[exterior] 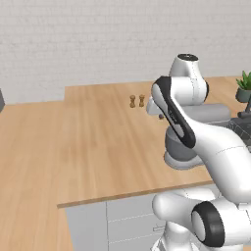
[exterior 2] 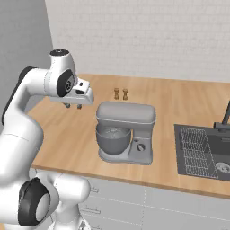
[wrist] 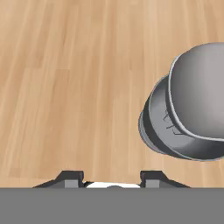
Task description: Navigate to the oven.
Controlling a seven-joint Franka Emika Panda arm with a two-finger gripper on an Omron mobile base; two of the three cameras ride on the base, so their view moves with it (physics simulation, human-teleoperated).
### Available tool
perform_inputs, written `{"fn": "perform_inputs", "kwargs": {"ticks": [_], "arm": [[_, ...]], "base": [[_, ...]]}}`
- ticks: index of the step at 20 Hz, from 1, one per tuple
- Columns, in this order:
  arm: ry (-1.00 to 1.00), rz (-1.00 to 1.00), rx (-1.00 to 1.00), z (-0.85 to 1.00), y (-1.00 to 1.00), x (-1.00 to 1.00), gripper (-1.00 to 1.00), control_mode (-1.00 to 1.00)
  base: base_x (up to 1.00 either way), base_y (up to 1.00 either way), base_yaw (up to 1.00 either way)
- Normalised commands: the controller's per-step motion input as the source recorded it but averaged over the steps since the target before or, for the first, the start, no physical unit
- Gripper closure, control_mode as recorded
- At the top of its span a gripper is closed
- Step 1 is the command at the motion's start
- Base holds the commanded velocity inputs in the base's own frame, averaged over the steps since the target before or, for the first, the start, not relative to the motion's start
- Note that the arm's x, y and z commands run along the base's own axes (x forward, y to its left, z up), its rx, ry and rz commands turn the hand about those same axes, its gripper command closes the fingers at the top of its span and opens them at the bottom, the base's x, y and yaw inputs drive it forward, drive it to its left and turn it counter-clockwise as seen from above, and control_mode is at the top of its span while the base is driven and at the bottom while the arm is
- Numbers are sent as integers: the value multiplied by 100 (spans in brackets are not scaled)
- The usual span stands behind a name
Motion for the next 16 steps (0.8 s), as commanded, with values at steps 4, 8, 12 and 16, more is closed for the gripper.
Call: {"fn": "perform_inputs", "kwargs": {"ticks": [4, 8, 12, 16], "arm": [[-2, 0, 0, 0, 0, -6, -100, 100], [0, 0, 0, 0, 0, 0, -100, 100], [0, 0, 0, 0, 0, 0, -100, 100], [0, 0, 0, 0, 0, 0, -100, 100]], "base": [[-23, 0, -1], [-90, 0, -30], [-81, -3, -70], [-70, 0, -74]]}}
